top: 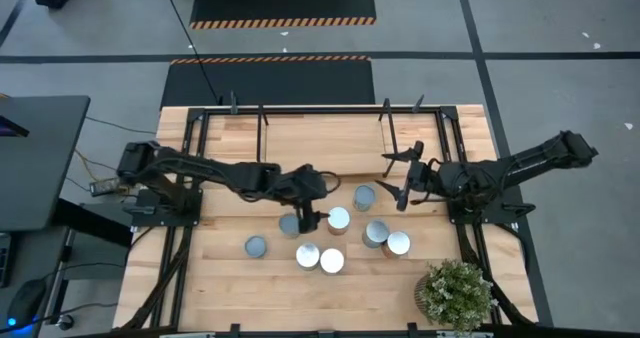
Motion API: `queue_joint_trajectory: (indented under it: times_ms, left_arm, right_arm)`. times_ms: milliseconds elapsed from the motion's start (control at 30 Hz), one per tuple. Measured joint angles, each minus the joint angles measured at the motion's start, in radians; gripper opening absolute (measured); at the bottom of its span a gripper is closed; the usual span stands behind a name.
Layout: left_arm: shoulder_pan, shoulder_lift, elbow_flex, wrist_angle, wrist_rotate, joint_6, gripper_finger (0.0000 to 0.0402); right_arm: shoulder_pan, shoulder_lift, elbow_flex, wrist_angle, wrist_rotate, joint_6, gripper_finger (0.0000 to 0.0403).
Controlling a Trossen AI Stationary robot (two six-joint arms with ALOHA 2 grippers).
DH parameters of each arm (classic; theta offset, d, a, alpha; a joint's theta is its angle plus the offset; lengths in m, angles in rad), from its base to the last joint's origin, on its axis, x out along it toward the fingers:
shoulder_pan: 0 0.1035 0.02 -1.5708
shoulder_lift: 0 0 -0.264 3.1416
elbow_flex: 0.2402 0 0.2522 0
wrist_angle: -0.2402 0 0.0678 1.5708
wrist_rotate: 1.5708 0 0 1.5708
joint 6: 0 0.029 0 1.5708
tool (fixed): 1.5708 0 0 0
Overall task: Pick and place cans onto a shelf
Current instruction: Put the canned oranges on the shelf
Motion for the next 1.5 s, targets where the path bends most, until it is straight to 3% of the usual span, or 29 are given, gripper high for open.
queue_joint_trajectory:
  times_ms: [200, 400, 567, 1000, 1200, 1300, 1500]
  left_arm:
    - [-0.007, 0.094, 0.111, -0.088, 0.032, 0.002, 0.0353]
    - [-0.045, 0.170, 0.209, -0.197, -0.101, -0.009, 0.0353]
    - [-0.051, 0.216, 0.261, -0.330, -0.104, -0.074, 0.0353]
    - [-0.036, 0.219, 0.308, -0.262, -0.104, -0.047, 0.0353]
    - [-0.037, 0.219, 0.310, -0.246, -0.070, -0.024, 0.0353]
    - [-0.060, 0.199, 0.310, -0.258, -0.027, 0.004, 0.0353]
    - [-0.134, 0.159, 0.310, -0.349, 0.096, -0.003, 0.0353]
  right_arm:
    - [0.066, -0.006, -0.001, -0.020, 0.051, -0.008, 0.0348]
    - [0.113, -0.012, -0.001, -0.032, 0.107, -0.024, 0.0348]
    - [0.120, -0.012, -0.001, -0.035, 0.110, -0.025, 0.0348]
    - [0.117, -0.009, -0.002, -0.033, 0.117, 0.018, 0.0348]
    - [0.116, 0.031, 0.004, -0.053, 0.097, 0.042, 0.0348]
    - [0.117, 0.060, 0.060, -0.155, 0.044, 0.106, 0.0348]
    - [0.123, 0.148, 0.160, -0.321, 0.038, 0.185, 0.0348]
